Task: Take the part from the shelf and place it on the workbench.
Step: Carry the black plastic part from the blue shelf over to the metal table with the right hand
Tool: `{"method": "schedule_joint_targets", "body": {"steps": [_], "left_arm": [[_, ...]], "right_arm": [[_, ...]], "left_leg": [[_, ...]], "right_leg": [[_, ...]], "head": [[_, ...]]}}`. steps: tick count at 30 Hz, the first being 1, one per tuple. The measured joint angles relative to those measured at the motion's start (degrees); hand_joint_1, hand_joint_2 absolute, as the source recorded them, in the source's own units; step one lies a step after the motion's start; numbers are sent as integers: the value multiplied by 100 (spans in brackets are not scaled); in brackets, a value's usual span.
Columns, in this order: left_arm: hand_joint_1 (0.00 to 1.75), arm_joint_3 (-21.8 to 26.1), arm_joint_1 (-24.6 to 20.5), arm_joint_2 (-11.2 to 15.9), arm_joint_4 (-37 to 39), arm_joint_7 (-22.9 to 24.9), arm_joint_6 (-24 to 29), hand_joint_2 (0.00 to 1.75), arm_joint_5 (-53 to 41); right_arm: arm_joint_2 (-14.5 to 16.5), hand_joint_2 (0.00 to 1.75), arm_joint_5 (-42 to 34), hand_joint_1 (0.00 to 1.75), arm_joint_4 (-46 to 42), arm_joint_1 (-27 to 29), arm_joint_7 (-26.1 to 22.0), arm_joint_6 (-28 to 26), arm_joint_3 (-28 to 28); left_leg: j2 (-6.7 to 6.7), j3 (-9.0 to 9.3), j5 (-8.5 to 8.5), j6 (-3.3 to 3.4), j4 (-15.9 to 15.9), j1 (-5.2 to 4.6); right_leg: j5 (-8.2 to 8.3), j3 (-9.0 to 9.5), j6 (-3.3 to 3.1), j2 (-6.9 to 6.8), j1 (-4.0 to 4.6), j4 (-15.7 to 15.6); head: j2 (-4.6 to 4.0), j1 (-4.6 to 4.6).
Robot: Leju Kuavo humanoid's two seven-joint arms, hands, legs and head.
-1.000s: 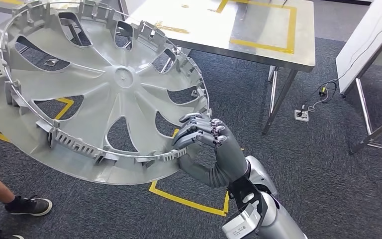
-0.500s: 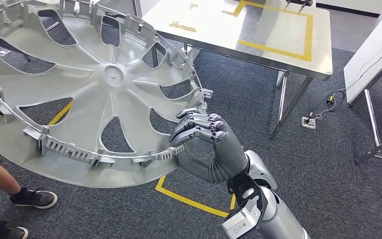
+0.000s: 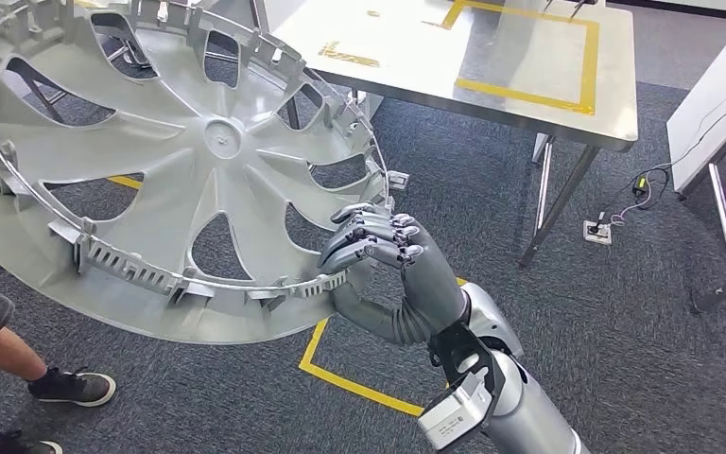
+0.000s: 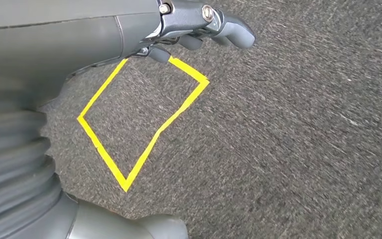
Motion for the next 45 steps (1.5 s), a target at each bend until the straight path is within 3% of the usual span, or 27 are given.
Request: {"method": "schedule_joint_targets", "body": {"steps": [1,2,4,5,7,11,12,14,15,16,17,18,20,22,25,27,30,32,36,38,39,40,42,44,45], "left_arm": [[0,0,8,9,0,2,0,175,-1],[0,0,14,18,0,3,0,175,-2],[0,0,14,33,-1,5,0,175,-6],[0,-1,12,33,1,10,-1,175,-8],[0,-2,12,26,4,26,-2,175,-9],[0,-1,22,27,5,34,-1,175,5],[0,-1,21,28,4,30,-1,175,9],[0,-1,24,28,2,21,0,175,19],[0,-1,28,28,2,19,0,175,24],[0,-1,32,28,2,19,0,175,29],[0,-1,34,28,2,19,0,175,33],[0,-2,34,28,2,18,0,175,34],[0,-1,33,22,3,15,0,175,36],[0,-1,32,13,3,13,-1,175,37],[0,-1,27,3,4,22,-1,175,37],[0,-2,19,3,3,33,-1,175,37],[0,-2,26,4,2,42,-2,175,39],[0,-2,37,7,2,45,-2,175,43],[0,-1,40,10,2,45,-2,175,46],[0,-2,38,16,2,40,-2,175,49],[0,-2,35,16,3,36,-3,175,52],[0,-2,34,15,4,31,-3,175,55],[0,-2,35,5,7,20,-4,175,61],[0,-2,32,2,4,6,-4,175,63],[0,-2,28,0,3,1,-4,175,63]], "right_arm": [[0,175,0,175,5,6,0,4,0],[0,175,-2,175,11,15,1,8,0],[0,175,-7,175,17,30,4,12,0],[0,175,-12,175,18,33,3,11,0],[0,175,-37,175,20,36,-8,9,0],[-2,175,-113,175,44,41,-31,19,0],[-2,175,-124,175,46,42,-36,22,0],[-2,175,-132,175,51,51,-42,24,0],[-3,175,-133,175,57,60,-43,25,0],[-4,175,-133,175,64,69,-41,25,0],[-5,175,-133,175,71,78,-39,26,0],[-7,175,-133,175,75,85,-37,27,0],[-9,175,-133,175,76,89,-37,28,-1],[-9,175,-136,175,75,90,-40,27,-2],[-8,175,-140,175,72,105,-39,27,-2],[-6,175,-157,175,69,109,-21,27,-6],[-4,175,-201,175,70,107,4,26,-21],[-4,175,-211,175,72,111,14,27,-28],[-4,175,-217,175,74,113,25,28,-33],[-4,175,-227,175,74,112,36,28,-38],[-4,175,-240,175,75,111,39,28,-43],[-5,175,-253,175,75,115,40,29,-48],[-6,175,-270,175,75,135,35,34,-54],[-7,175,-273,175,74,153,35,39,-55],[-7,175,-275,175,74,163,34,40,-56]], "left_leg": [[6,-91,52,-18,97,14],[13,-73,209,-34,-27,27],[38,207,640,-62,-725,54],[42,357,772,-52,-1057,59],[38,487,814,25,-1343,53],[21,510,771,220,-1353,38],[20,522,764,252,-1359,41],[20,532,741,293,-1359,27],[20,540,730,306,-1358,17],[18,551,718,317,-1358,6],[11,571,705,321,-1358,-3],[1,598,690,320,-1358,-11],[-21,645,654,298,-1357,-28],[-29,660,626,244,-1362,-37],[-14,681,597,144,-1370,-33],[6,574,440,88,-1104,-38],[20,39,19,21,-76,-10],[21,-155,34,-10,211,6],[23,-119,201,-19,71,14],[28,78,457,-21,-363,22],[32,250,597,-16,-728,24],[34,405,721,23,-1064,20],[40,557,760,135,-1380,15],[62,576,745,236,-1388,24],[82,590,733,268,-1393,28]], "right_leg": [[-23,24,8,4,-5,3],[-50,54,25,8,-13,8],[-119,119,86,11,-34,32],[-157,131,126,15,-31,61],[-201,128,194,22,-8,91],[-325,80,292,27,-19,232],[-453,-38,311,28,-20,475],[-777,-467,321,31,-15,1264],[-869,-685,316,32,-12,1616],[-854,-824,301,32,-9,1791],[-724,-848,277,32,-4,1738],[-501,-754,241,34,6,1457],[-79,-411,149,35,49,642],[54,-219,98,26,96,189],[45,-176,67,34,93,101],[55,-101,19,27,47,33],[15,-30,-27,13,28,18],[-19,6,-22,21,22,20],[-42,35,-7,29,15,22],[-71,73,17,32,4,29],[-106,88,52,36,10,54],[-138,103,100,42,15,67],[-198,107,200,54,29,100],[-336,3,264,57,17,332],[-475,-148,286,56,12,629]], "head": [[0,1],[0,-1],[0,0],[0,-9],[0,-13],[0,3],[0,15],[0,38],[0,45],[0,47],[0,49],[0,50],[0,51],[0,50],[0,52],[0,32],[0,13],[0,11],[0,11],[0,11],[0,2],[0,2],[0,2],[0,26],[0,38]]}}
